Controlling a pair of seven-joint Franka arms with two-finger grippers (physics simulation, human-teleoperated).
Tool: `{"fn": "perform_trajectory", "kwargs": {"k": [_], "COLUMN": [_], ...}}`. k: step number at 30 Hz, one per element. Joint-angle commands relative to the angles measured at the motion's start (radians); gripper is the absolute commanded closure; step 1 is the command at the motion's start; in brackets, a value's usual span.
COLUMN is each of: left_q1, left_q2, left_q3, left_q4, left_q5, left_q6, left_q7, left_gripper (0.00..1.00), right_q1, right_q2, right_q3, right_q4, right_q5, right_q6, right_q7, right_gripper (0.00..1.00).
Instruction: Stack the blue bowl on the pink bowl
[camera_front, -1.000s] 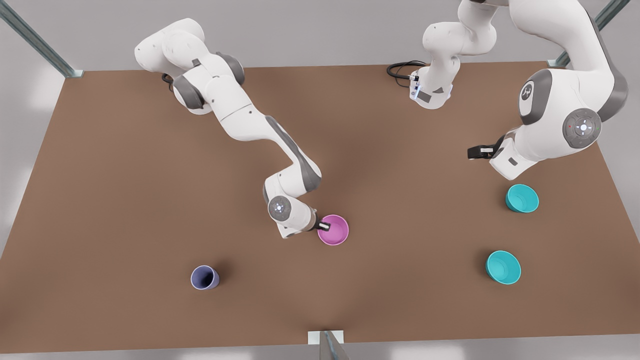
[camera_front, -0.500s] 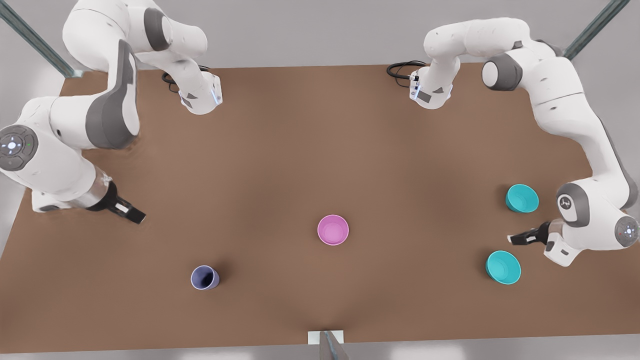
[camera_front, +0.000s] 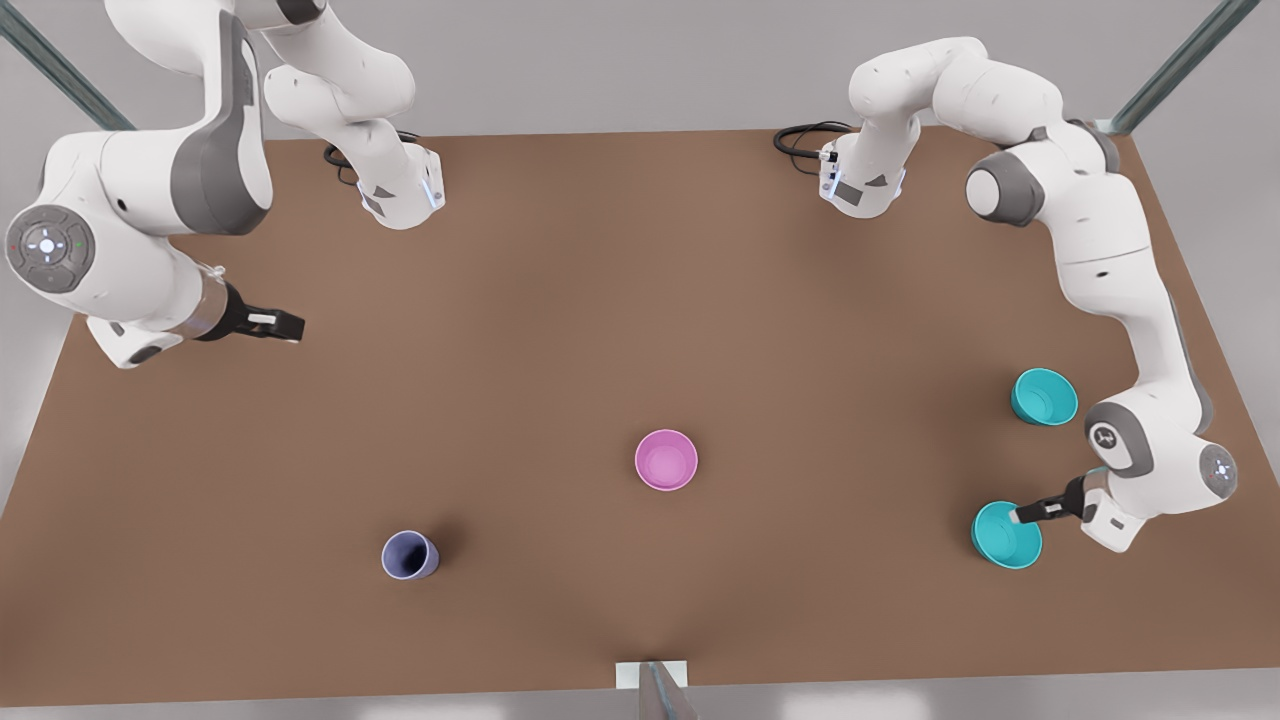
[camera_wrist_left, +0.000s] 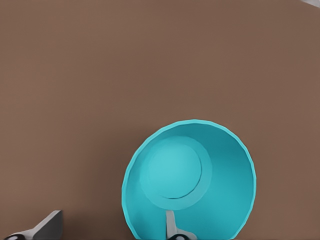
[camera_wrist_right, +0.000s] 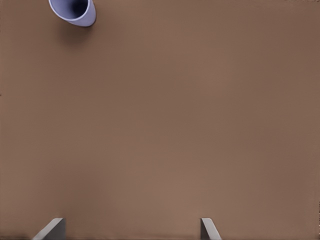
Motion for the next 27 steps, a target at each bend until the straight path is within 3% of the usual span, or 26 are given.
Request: {"fn": "perform_trajectory", "kwargs": {"k": [1, 3, 4, 5, 7, 8, 14, 18, 20, 22, 27], "left_q1": [0.000, 0.002, 0.002, 0.002, 0.000, 0.002, -0.020, -0.109, -0.211, -0.334, -0.659], "left_q2": [0.007, 0.011, 0.011, 0.011, 0.014, 0.014, -0.026, -0.183, -0.249, -0.250, -0.243], "left_q3": [0.000, 0.000, 0.000, 0.000, 0.000, 0.000, 0.000, 0.000, 0.001, 0.006, -0.006], "left_q4": [-0.004, -0.010, -0.028, -0.033, -0.034, -0.034, -0.056, -0.180, -0.195, -0.189, -0.165], "left_q5": [-0.013, -0.033, -0.066, -0.076, -0.076, -0.076, -0.076, -0.076, -0.069, -0.066, -0.068], "left_q6": [0.054, 0.057, 0.057, 0.057, 0.057, 0.055, 0.049, 0.029, -0.060, -0.181, -0.276], "left_q7": [0.136, 0.136, 0.136, 0.134, 0.131, 0.130, 0.064, -0.186, -0.381, -0.494, -1.061], "left_gripper": [0.00, 0.00, 0.15, 0.18, 0.63, 0.79, 0.79, 0.79, 0.79, 0.79, 0.79], "right_q1": [0.001, 0.007, 0.007, 0.007, 0.009, 0.009, 0.009, 0.009, 0.009, 0.009, 0.019], "right_q2": [-0.001, -0.002, -0.001, -0.001, -0.001, -0.002, -0.001, -0.001, 0.004, 0.007, 0.013], "right_q3": [0.001, 0.002, 0.002, 0.002, 0.002, 0.002, 0.002, 0.002, 0.002, 0.002, 0.002], "right_q4": [0.000, -0.001, -0.003, -0.004, -0.006, -0.009, -0.010, -0.009, -0.009, -0.009, -0.009], "right_q5": [-0.001, -0.001, -0.001, -0.001, -0.001, -0.001, -0.001, -0.001, -0.001, -0.001, -0.001], "right_q6": [-0.010, -0.012, -0.012, -0.013, -0.015, -0.015, -0.025, -0.025, -0.024, -0.024, -0.024], "right_q7": [-0.214, -0.208, -0.206, -0.206, -0.188, -0.179, -0.163, -0.163, -0.162, -0.162, -0.143], "right_gripper": [0.00, 0.00, 0.00, 0.00, 0.00, 0.00, 0.00, 0.00, 0.00, 0.00, 0.00]}}
